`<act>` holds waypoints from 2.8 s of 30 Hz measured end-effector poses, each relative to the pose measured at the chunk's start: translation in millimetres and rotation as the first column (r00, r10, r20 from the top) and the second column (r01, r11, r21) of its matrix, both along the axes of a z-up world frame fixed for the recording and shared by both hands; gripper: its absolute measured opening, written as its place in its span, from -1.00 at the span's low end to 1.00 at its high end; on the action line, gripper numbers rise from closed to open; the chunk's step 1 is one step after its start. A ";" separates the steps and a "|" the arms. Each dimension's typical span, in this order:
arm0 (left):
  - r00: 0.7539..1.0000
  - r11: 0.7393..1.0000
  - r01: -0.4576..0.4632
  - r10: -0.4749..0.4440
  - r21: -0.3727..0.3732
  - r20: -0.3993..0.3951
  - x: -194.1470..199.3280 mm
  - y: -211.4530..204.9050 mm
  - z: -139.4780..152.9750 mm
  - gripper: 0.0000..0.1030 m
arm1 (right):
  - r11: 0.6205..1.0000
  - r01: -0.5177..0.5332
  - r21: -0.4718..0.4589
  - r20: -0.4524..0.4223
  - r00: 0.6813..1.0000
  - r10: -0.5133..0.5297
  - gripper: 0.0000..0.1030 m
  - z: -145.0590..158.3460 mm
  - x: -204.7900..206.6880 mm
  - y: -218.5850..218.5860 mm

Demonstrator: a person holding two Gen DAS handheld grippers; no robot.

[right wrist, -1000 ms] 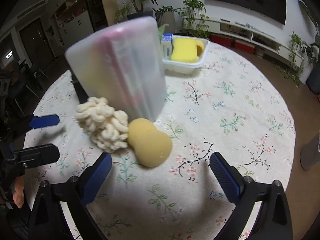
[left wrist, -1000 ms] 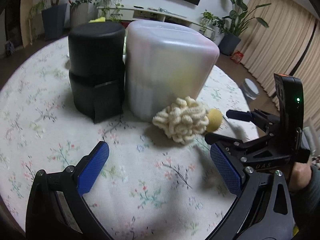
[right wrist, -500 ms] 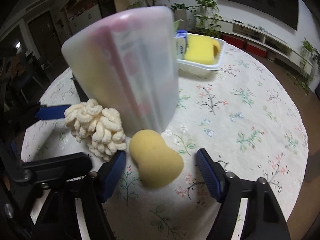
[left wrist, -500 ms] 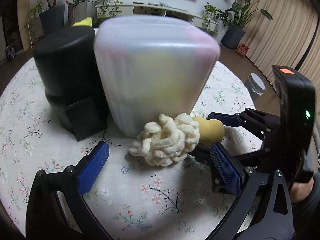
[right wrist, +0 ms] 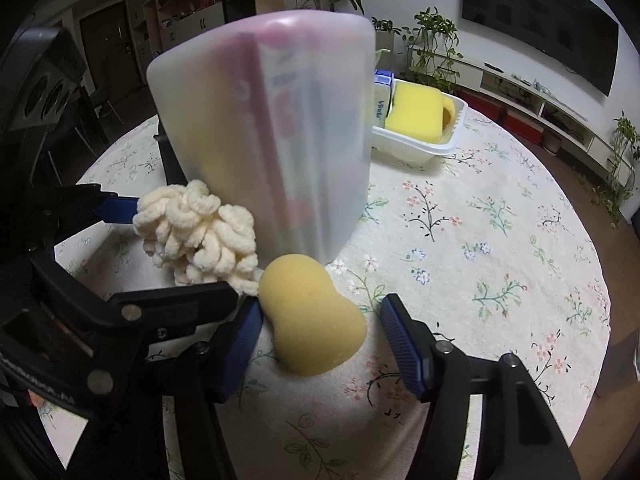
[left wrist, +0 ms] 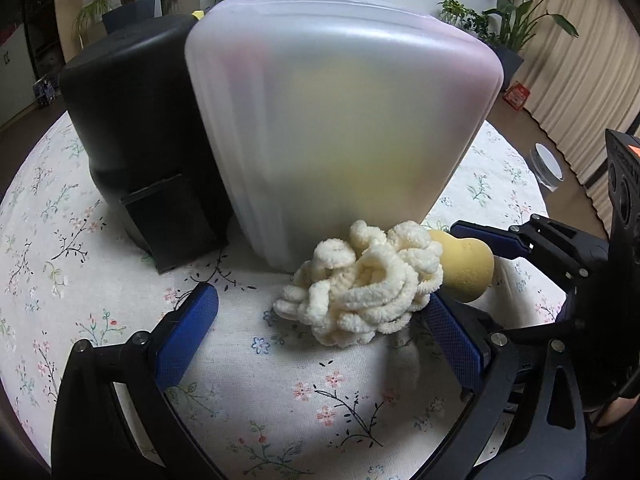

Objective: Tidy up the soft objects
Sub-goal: 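Grasp the cream knitted scrubber with the left gripper while the right grasps the tan egg sponge, then carry the knitted scrubber and egg sponge over the white tray with both grippers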

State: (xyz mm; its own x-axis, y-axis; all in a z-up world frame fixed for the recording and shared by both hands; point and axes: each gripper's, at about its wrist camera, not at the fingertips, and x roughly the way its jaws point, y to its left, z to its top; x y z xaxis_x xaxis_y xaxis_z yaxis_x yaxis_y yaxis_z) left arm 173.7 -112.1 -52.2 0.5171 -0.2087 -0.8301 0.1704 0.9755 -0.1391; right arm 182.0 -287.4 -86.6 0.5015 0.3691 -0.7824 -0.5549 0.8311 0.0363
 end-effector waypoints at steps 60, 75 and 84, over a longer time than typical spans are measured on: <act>0.978 0.999 -0.054 0.054 -0.005 0.204 -7.6 171.5 114.6 -0.49 | 0.989 0.145 0.030 0.074 0.986 -0.147 -0.31 112.3 -38.0 -62.3; 0.977 0.993 0.037 -0.060 0.114 0.203 158.2 150.3 146.3 -0.49 | 0.991 0.101 -0.086 0.082 0.992 -0.094 -0.30 154.2 133.2 -35.0; 0.974 0.977 0.159 -0.178 0.141 0.138 229.8 108.3 128.6 -0.49 | 0.985 0.003 -0.174 -0.007 1.000 -0.005 -0.29 125.0 212.0 15.9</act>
